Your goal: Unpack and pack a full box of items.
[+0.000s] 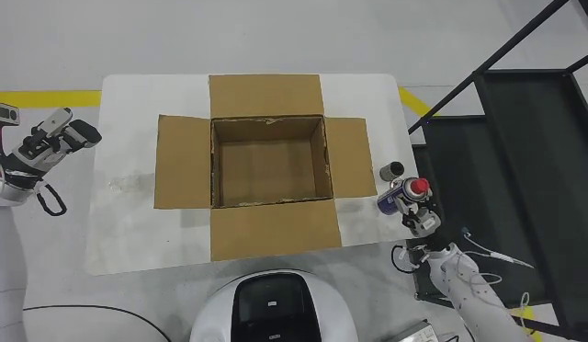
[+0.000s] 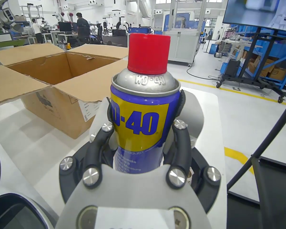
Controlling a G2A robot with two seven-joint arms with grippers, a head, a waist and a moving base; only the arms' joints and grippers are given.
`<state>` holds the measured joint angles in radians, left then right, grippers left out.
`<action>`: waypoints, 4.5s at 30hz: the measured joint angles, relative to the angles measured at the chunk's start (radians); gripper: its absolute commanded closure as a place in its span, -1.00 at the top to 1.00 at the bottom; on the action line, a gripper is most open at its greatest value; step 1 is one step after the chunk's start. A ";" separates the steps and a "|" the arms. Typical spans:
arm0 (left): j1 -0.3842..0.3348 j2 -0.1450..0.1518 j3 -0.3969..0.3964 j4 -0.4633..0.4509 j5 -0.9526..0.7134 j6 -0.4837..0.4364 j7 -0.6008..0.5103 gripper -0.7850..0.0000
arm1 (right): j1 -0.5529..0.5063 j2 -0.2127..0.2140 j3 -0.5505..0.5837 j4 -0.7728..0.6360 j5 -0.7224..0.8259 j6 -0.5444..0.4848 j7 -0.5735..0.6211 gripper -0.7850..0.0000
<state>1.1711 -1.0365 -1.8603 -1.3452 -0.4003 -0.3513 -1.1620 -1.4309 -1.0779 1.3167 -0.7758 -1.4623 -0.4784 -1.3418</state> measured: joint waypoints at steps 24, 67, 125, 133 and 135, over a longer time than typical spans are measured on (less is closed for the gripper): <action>0.000 0.000 0.000 0.000 0.000 0.000 0.000 1.00 | 0.192 -0.053 -0.220 0.287 0.090 0.016 -0.016 1.00; 0.000 0.000 0.000 0.000 0.000 0.000 0.000 1.00 | 0.140 0.003 -0.268 0.209 0.141 -0.077 0.077 -1.00; 0.000 0.000 0.000 0.000 0.000 0.000 0.000 1.00 | -0.150 0.223 0.180 -1.055 0.078 -0.296 0.934 -1.00; 0.000 0.000 0.000 0.000 0.000 0.000 0.000 1.00 | 0.015 0.216 0.100 -1.114 0.152 -0.372 1.271 -1.00; 0.000 0.000 0.000 0.000 0.000 0.000 0.000 1.00 | 0.105 0.207 0.026 -1.095 0.226 -0.405 1.431 -1.00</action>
<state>1.1711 -1.0365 -1.8603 -1.3452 -0.4003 -0.3513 -1.1620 -1.3263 -0.8707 1.3431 -1.8712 -1.2359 -0.8836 0.0887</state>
